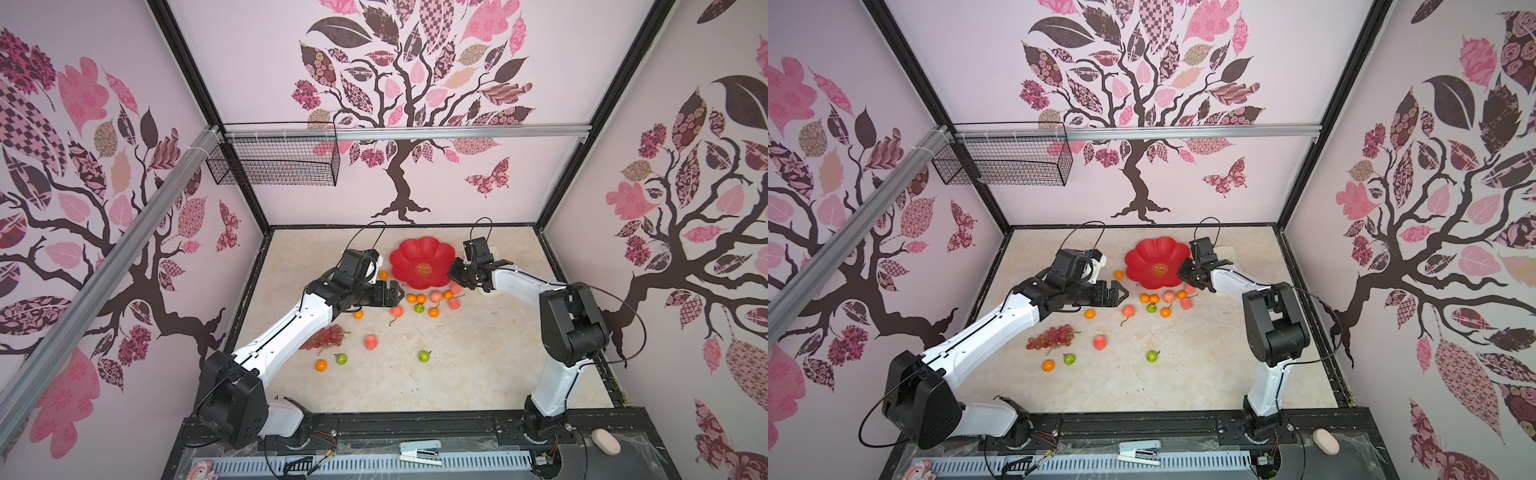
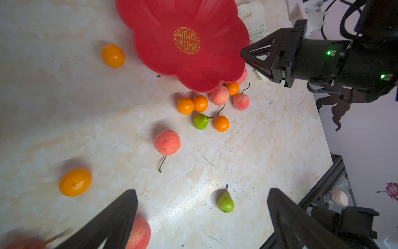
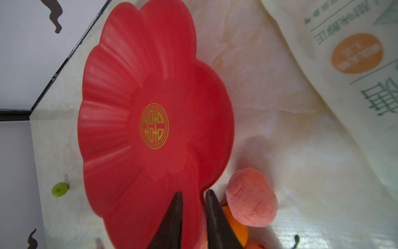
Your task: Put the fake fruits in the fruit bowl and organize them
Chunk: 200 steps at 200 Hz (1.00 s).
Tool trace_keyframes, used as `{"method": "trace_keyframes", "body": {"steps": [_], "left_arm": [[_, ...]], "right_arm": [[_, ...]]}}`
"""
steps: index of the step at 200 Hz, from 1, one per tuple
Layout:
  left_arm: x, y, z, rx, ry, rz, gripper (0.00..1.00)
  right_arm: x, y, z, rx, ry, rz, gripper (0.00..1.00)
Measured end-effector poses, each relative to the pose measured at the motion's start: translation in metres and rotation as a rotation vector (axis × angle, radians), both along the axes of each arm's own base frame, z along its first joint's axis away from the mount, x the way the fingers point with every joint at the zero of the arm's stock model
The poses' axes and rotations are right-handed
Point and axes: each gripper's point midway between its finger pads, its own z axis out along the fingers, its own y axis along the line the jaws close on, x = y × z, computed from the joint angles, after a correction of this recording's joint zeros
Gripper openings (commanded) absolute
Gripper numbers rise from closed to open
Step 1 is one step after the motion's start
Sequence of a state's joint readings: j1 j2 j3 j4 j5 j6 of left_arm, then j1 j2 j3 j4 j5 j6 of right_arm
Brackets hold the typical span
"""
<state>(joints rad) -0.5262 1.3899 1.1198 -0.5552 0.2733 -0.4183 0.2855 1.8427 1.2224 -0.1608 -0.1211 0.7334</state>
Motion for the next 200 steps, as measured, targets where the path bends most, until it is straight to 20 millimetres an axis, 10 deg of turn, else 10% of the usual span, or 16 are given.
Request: {"method": "trace_keyframes", "body": {"steps": [58, 118, 200], "left_arm": [[-0.004, 0.007, 0.000, 0.009, -0.008, 0.021, 0.98], [-0.006, 0.048, 0.031, -0.004, -0.090, 0.170, 0.98], [-0.038, 0.150, 0.042, 0.045, -0.117, 0.534, 0.99]], "right_arm": [[-0.003, -0.009, 0.007, -0.056, -0.022, 0.000, 0.42], [-0.025, 0.001, 0.091, -0.105, -0.235, 0.121, 0.51], [-0.128, 0.154, 0.081, -0.102, -0.345, 0.706, 0.47]]}}
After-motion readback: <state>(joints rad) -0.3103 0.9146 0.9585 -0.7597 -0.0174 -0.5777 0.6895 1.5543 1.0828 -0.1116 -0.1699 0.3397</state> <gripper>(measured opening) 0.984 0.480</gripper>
